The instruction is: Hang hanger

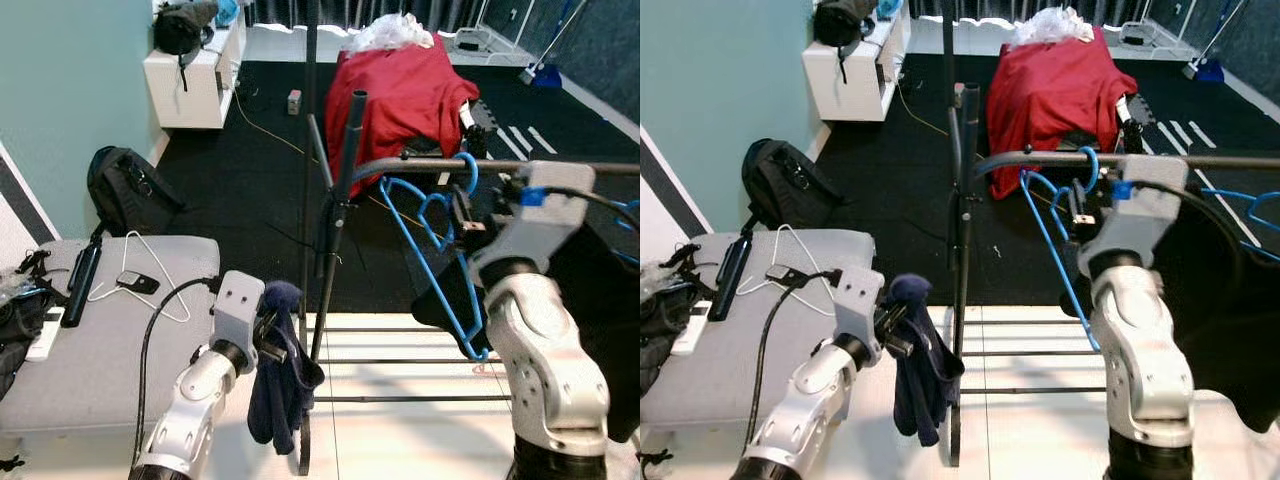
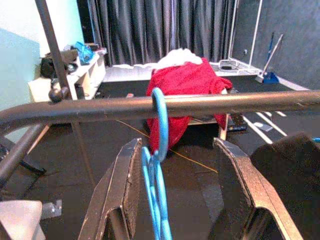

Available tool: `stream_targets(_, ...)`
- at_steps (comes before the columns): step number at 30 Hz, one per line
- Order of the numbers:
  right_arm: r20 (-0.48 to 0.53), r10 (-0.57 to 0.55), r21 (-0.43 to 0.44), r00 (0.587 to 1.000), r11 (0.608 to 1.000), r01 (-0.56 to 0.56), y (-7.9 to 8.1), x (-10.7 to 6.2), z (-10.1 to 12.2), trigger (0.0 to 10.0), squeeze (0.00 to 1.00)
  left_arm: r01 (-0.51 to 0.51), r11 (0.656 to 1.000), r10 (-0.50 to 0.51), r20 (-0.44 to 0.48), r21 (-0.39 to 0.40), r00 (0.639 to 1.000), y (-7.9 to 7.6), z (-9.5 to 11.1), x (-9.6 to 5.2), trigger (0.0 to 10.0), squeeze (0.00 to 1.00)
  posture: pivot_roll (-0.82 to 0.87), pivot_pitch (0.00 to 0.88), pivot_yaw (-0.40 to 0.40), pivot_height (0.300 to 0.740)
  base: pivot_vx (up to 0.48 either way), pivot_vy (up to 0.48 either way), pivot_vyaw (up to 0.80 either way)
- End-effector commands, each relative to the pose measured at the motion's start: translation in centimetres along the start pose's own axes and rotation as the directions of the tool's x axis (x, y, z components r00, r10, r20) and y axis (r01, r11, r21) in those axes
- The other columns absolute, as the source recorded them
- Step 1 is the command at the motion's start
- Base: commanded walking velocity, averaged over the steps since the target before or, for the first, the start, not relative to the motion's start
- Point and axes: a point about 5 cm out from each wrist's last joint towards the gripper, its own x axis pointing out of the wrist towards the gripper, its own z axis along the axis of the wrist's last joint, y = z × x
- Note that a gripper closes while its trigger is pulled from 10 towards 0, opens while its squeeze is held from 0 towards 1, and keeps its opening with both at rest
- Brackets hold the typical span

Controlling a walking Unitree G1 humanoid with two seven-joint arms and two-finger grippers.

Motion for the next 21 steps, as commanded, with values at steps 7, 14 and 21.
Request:
stream_targets(7, 0.054, 0.229, -0.074, 0.972, 0.972, -0.225, 1.8, -2.8, -0.4, 10.0, 0.0, -0.191, 0.981, 0.189, 0.039, 0.036, 0.981, 2.9, 0.2, -1.2, 10.0, 0.0, -0.13, 0.103, -0.015, 0.74, 0.0, 0.0, 0.0)
stream_targets(14, -0.047, 0.422, -0.052, 0.906, 0.904, -0.424, 3.8, -3.6, -2.6, 10.0, 0.0, -0.358, 0.932, 0.356, 0.044, 0.06, 0.933, 5.1, -0.2, -2.2, 10.0, 0.0, -0.12, 0.093, -0.033, 0.74, 0.0, 0.0, 0.0)
stream_targets(21, -0.345, 0.375, 0.0, 0.861, 0.917, -0.399, 3.4, -4.8, -6.6, 10.0, 0.0, -0.337, 0.939, 0.339, -0.015, 0.069, 0.941, 4.7, -1.5, -3.3, 10.0, 0.0, -0.11, 0.083, -0.039, 0.74, 0.0, 0.0, 0.0)
